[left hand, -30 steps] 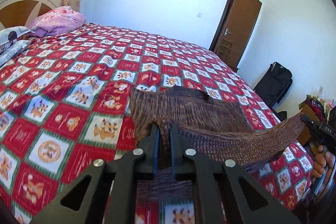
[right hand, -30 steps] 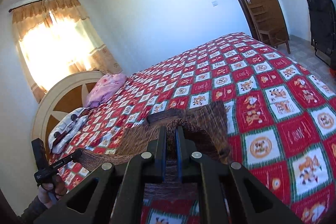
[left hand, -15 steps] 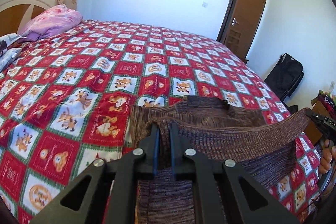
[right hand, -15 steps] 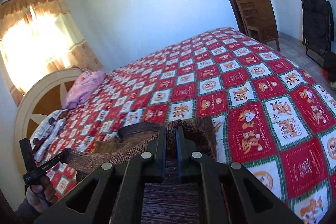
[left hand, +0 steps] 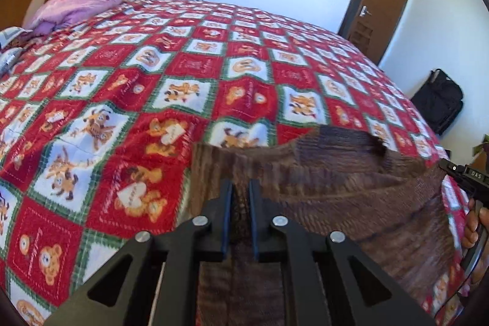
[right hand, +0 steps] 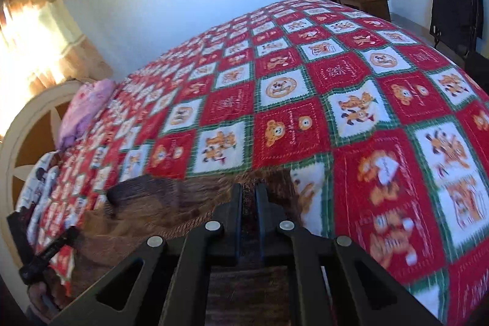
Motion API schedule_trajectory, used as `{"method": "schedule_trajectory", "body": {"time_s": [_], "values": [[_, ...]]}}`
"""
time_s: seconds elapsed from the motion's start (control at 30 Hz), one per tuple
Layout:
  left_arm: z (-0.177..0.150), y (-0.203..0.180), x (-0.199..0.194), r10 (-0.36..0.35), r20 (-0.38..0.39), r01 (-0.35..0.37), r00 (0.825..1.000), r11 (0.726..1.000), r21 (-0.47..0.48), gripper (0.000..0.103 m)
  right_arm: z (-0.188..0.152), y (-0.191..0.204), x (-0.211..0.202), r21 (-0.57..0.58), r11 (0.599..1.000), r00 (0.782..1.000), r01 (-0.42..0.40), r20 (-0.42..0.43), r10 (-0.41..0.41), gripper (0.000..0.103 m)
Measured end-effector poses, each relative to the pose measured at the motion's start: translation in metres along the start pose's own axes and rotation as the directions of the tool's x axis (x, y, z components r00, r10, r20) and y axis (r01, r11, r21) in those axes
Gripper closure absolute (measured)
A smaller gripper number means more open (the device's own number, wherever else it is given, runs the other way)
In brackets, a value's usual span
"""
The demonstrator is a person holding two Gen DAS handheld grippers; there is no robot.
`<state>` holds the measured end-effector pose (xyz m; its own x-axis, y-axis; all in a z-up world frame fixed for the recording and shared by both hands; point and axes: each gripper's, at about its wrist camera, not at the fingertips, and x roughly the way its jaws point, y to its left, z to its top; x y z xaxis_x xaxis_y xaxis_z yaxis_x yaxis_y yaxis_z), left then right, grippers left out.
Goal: Fold small clothes
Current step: 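Open both tools to lay the hem down near the collar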
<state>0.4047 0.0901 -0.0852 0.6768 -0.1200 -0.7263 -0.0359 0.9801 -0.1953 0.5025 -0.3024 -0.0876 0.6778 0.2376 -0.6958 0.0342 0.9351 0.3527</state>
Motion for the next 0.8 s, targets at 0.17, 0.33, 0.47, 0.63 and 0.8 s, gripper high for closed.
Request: {"method": "schedule_trajectory", "body": {"time_s": [0.17,0.33,0.47,0.63,0.8], "values": [[0.001,0.013,-0.005,0.052,0.014,-0.051,0.999,0.998,-0.036,0.057,-0.001,0.002,-0.013,-0.001,0.998,0.997,-0.070,0.033,0.070,0.034],[-0.022,0.009,-0.036,0.110,0.051,-0.114,0.993,0.988,0.104,0.037,-0.037,0.035,-0.028,-0.100,0.961,0.958,-0.259,-0.155,0.242,0.034],[-0.043,-0.014,-0.033,0.146,0.032,-0.149,0.989,0.946,0.286,0.028,-0.070,0.077,-0.007,-0.191,0.920,0.898,-0.343,-0.355,0.262,0.034],[-0.040,-0.028,-0.009,0.212,0.002,-0.199,0.977,0.912,0.358,0.028,-0.066,0.100,0.023,-0.253,0.922,0.911,-0.292,-0.367,0.188,0.034],[-0.009,-0.012,0.000,0.257,0.044,-0.259,0.965,0.929,0.265,0.028,-0.022,0.103,0.025,-0.240,0.942,0.955,-0.234,-0.237,0.177,0.034]]}}
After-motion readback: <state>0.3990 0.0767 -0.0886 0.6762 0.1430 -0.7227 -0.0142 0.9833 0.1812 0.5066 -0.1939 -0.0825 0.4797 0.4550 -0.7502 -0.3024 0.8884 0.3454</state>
